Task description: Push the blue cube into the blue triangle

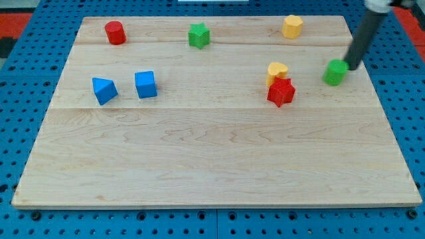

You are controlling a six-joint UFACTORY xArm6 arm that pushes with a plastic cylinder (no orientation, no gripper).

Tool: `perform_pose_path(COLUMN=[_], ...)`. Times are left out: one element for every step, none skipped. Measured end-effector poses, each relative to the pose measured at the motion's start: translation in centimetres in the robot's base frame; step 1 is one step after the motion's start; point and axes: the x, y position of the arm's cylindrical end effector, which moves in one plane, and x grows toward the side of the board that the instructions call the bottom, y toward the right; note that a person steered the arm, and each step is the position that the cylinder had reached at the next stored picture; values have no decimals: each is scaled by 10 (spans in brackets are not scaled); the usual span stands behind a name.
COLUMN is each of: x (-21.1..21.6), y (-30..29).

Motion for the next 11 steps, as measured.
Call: perform_pose_path(x=[3,3,1,1,15,60,80,38,34,60,81], y=[-70,-133,-205,-276,-333,-340,-369,-367,-405,-408,-408])
